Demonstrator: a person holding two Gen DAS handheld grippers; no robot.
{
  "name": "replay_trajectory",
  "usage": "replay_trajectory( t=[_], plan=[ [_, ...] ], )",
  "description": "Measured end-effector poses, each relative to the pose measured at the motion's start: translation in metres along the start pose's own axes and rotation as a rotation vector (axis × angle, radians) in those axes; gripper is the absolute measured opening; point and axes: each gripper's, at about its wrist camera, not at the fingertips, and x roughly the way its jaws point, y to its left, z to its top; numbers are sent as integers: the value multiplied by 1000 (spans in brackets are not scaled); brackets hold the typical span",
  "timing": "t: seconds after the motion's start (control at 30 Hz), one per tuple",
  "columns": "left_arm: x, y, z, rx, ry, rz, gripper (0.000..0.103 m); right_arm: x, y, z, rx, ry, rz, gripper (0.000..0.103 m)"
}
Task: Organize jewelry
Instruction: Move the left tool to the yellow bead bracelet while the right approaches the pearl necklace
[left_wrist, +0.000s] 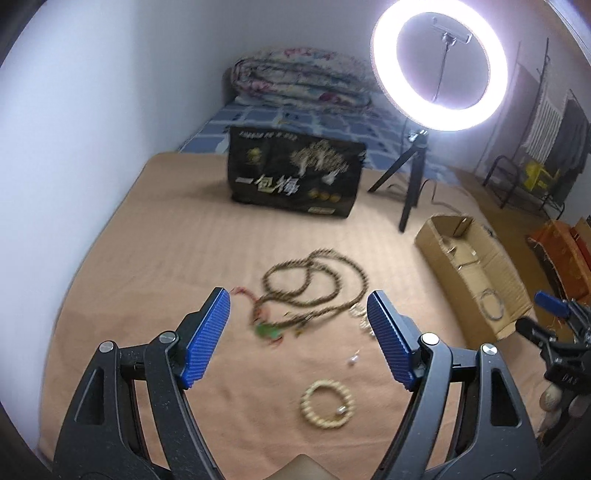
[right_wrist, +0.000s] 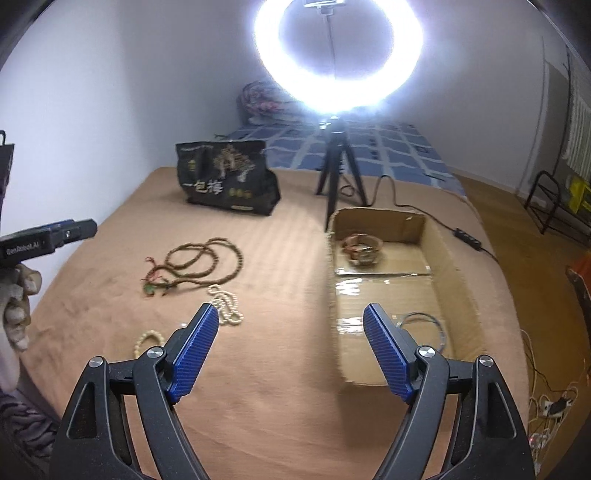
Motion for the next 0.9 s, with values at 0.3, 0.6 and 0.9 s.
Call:
replay_trajectory(
  t=[0.3,0.6,0.9],
  plan=[
    [28,6,-36,96,153,-31,64,36,16,0,0,95,44,81],
    [65,-4,-67,144,309,-91,38,65,24,-4,14,165,97,81],
    [87,-1,-84,120,396,-121,27,106,39,0,39,242,167,81]
  ],
)
